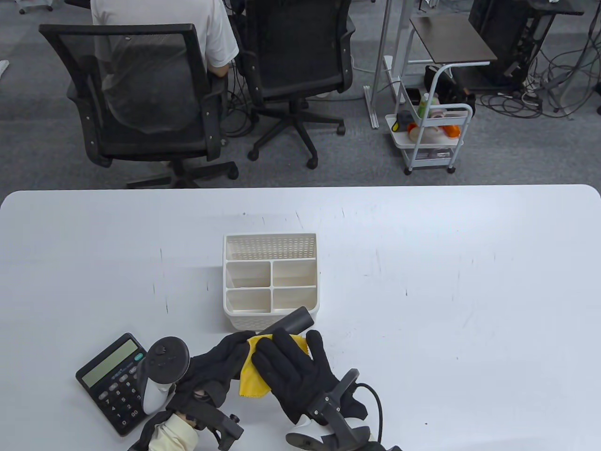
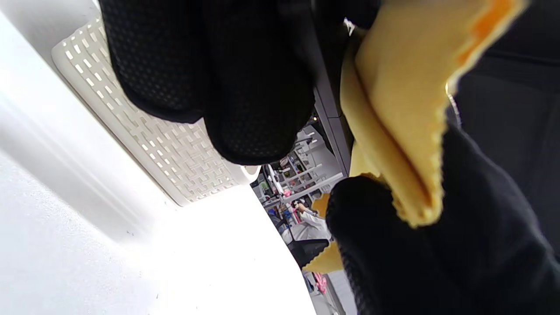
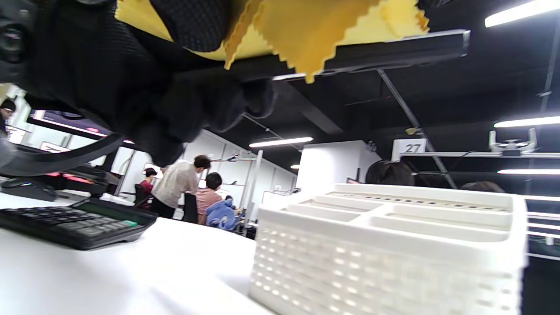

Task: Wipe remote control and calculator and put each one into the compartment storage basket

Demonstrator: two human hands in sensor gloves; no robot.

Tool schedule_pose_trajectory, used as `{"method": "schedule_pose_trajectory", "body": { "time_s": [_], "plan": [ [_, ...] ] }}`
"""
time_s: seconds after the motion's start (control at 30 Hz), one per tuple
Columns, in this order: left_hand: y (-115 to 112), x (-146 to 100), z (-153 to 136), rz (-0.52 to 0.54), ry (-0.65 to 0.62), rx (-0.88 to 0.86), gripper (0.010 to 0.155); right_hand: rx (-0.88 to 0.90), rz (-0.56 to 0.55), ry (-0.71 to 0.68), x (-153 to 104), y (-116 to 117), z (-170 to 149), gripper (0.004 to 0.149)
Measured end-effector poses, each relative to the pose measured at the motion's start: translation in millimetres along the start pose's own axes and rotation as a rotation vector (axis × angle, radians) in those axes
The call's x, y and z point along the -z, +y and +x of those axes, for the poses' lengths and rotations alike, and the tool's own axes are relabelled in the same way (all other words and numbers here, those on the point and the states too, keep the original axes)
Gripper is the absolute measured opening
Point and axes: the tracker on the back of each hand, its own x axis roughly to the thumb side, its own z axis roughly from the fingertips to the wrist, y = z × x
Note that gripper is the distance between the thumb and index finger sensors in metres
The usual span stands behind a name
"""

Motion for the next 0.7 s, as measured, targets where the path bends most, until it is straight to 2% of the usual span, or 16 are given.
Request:
{"method": "schedule_pose_trajectory", "body": {
  "time_s": [0.23,0.33,0.53,0.7],
  "plan": [
    [-0.8,-0.6,4.0,0.002,-0.030,0.049,0.050,0.016,-0.055,0.214,-7.7,-5.7,-33.4,0.052],
    [1.2,-0.8,3.4,0.015,-0.029,0.036,0.050,-0.009,-0.068,0.242,-10.6,-8.2,-40.4,0.052],
    [3.3,-2.4,1.4,0.022,-0.016,-0.006,0.051,-0.012,-0.063,0.191,-9.6,-7.1,-31.5,0.052],
    [5.1,-3.3,0.0,0.033,-0.002,-0.039,0.051,-0.011,-0.034,0.051,-4.9,-4.1,-9.1,0.052]
  ]
}}
